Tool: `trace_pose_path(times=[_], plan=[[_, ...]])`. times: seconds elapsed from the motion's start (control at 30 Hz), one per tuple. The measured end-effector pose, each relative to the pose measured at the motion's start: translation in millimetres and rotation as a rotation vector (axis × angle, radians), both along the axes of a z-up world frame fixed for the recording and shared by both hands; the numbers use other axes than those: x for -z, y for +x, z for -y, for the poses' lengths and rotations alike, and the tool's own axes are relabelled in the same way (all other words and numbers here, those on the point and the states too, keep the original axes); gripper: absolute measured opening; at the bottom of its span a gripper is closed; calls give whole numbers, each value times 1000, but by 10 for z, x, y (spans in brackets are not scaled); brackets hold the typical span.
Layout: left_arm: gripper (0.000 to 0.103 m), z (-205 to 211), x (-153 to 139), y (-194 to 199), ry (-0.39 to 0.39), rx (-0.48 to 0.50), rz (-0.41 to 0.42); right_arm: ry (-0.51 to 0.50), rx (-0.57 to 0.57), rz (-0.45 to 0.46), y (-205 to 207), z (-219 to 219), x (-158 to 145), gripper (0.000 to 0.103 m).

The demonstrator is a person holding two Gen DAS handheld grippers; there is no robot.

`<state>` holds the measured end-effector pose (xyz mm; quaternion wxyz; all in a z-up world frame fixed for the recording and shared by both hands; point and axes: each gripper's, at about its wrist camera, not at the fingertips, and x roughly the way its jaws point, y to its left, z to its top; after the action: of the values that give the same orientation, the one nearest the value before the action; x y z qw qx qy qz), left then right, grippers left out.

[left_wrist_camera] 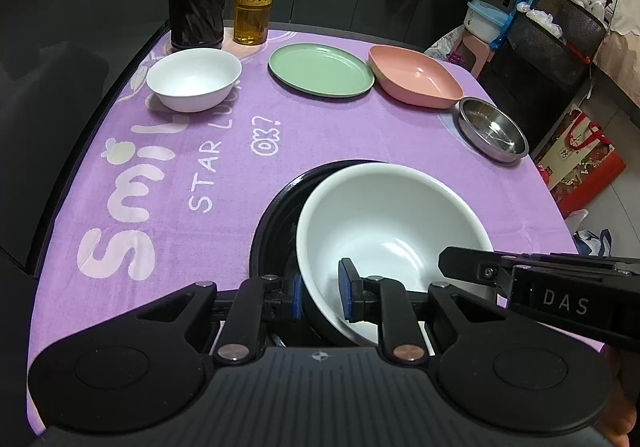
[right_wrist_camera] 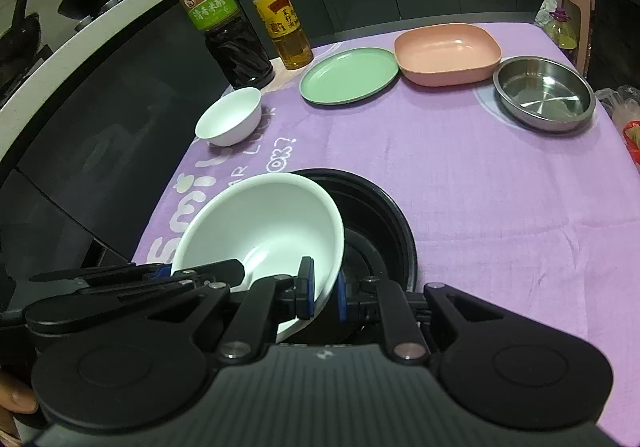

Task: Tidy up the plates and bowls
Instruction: 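Lower the large white bowl into the black bowl and open both grippers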

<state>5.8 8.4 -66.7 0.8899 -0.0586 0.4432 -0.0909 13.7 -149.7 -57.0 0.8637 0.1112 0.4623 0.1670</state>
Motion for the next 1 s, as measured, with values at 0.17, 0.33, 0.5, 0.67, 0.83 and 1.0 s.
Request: trace_pose_path(times=[0.17, 0.33, 0.5, 0.67, 0.83, 1.0], plan=[[16, 9, 37, 30, 8, 1, -14, -11, 6, -12, 27, 2, 45, 12], [16, -6, 58, 45, 11, -4, -23, -18, 0, -29, 53, -10, 99, 12], [16, -28, 79, 57, 14, -15, -25, -22, 7, -32, 67, 1, 124, 12], [16, -4, 124, 63, 16, 1, -36, -53, 17, -43, 92, -5, 205, 12], [16, -22, 107, 57, 16, -9, -25, -47, 20, -52, 97, 21, 227, 12], [16, -66, 65, 34, 5, -20, -10, -54, 36, -31, 84, 54, 181, 12]])
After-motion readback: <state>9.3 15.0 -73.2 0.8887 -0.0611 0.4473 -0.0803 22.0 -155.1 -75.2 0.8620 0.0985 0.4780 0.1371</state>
